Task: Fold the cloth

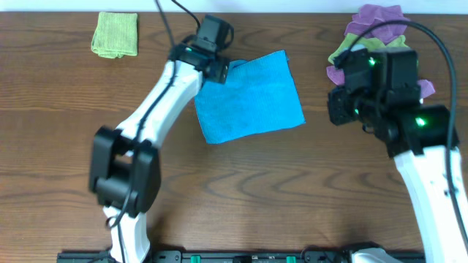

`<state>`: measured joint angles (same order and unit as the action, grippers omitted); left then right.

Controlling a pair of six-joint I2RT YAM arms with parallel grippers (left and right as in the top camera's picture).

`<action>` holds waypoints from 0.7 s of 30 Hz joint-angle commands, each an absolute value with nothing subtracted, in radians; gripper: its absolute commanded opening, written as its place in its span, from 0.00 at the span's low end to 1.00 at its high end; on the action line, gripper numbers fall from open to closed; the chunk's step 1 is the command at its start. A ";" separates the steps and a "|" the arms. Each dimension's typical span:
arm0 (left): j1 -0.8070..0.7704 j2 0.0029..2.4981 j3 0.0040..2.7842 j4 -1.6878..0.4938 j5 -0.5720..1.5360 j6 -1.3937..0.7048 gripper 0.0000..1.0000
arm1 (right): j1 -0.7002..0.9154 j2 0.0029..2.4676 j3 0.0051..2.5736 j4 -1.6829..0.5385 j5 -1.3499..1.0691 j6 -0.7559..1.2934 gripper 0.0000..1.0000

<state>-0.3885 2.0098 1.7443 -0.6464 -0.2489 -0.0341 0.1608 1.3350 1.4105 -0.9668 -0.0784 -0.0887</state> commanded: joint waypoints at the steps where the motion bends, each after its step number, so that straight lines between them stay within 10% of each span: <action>1: -0.346 1.952 1.770 -0.655 -0.232 -0.080 0.95 | 0.156 1.382 1.410 -0.954 -0.091 -0.107 0.01; 21: -0.322 1.948 1.728 -1.024 0.110 -0.125 0.96 | 0.155 1.662 1.410 -0.781 -0.286 -0.200 0.01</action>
<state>-0.3225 1.9377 1.7588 -1.0142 0.0357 -0.1085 0.1608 1.6226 1.4105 -0.7963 -0.2085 -0.1745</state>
